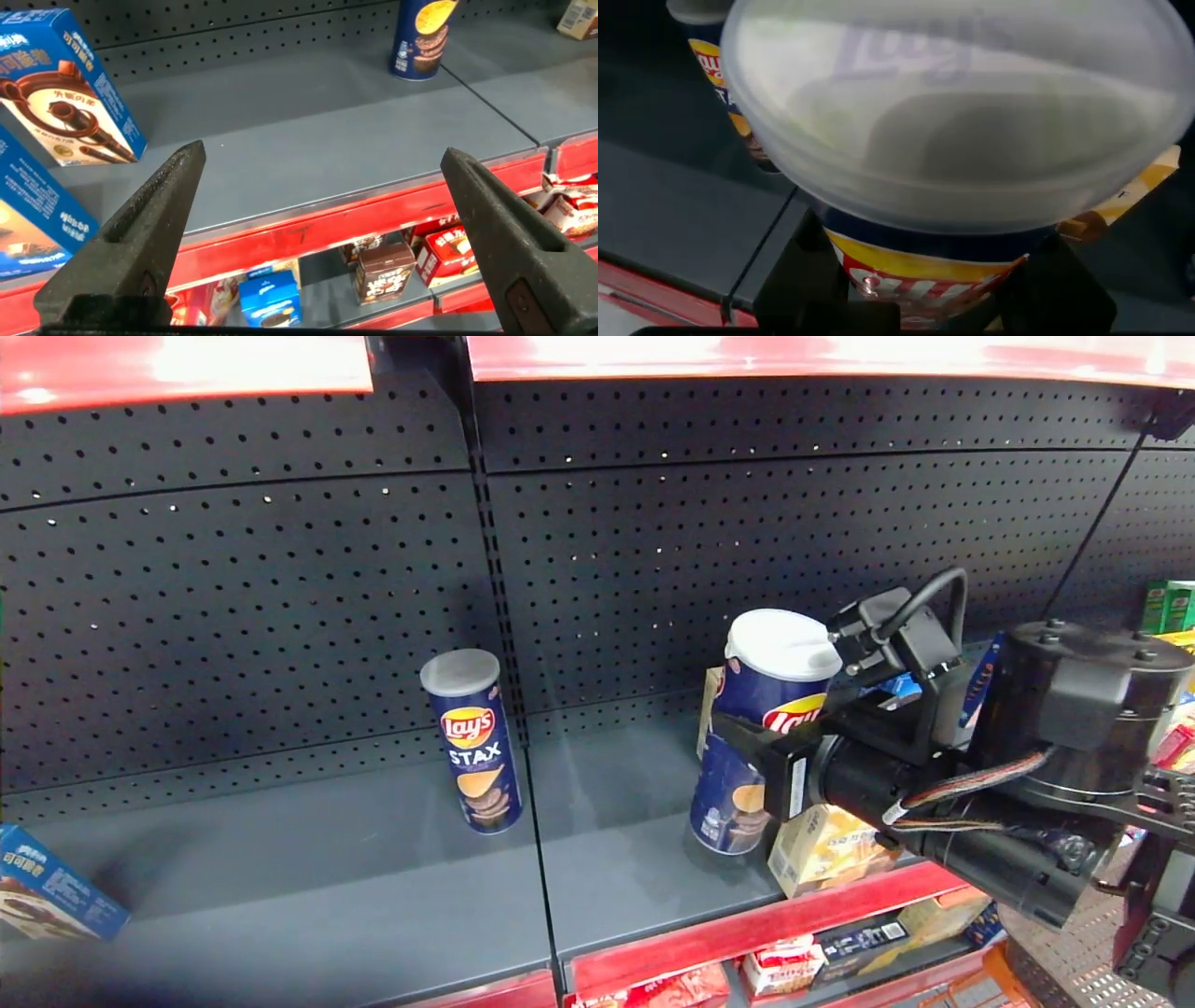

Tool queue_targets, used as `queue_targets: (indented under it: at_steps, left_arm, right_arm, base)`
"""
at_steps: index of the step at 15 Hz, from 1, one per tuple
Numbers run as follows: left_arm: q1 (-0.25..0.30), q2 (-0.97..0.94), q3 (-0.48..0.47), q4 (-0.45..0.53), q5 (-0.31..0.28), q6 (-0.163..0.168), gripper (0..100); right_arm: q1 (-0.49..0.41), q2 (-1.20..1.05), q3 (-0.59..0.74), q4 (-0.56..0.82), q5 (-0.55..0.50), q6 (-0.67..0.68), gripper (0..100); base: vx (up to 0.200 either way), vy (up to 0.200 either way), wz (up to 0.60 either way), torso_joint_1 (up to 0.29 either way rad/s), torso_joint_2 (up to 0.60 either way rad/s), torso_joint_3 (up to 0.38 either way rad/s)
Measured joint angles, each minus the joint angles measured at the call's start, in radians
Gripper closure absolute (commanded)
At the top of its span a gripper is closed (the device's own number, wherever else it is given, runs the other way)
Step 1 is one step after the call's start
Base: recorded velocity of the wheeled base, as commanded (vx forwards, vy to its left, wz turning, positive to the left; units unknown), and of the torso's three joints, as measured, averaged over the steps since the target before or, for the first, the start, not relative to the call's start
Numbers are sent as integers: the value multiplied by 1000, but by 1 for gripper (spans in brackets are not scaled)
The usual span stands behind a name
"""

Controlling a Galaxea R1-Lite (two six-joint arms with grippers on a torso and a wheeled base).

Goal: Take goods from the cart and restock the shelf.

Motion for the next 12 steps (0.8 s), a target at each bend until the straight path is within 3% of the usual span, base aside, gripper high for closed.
queue_targets:
  at_steps: [12]
  left_arm:
    - [-1, 0, 0, 0, 0, 0, 0]
  right_arm:
    - [19, -4, 54, -50, 136, -7, 100]
  base:
    - [0, 0, 0, 0, 0, 0]
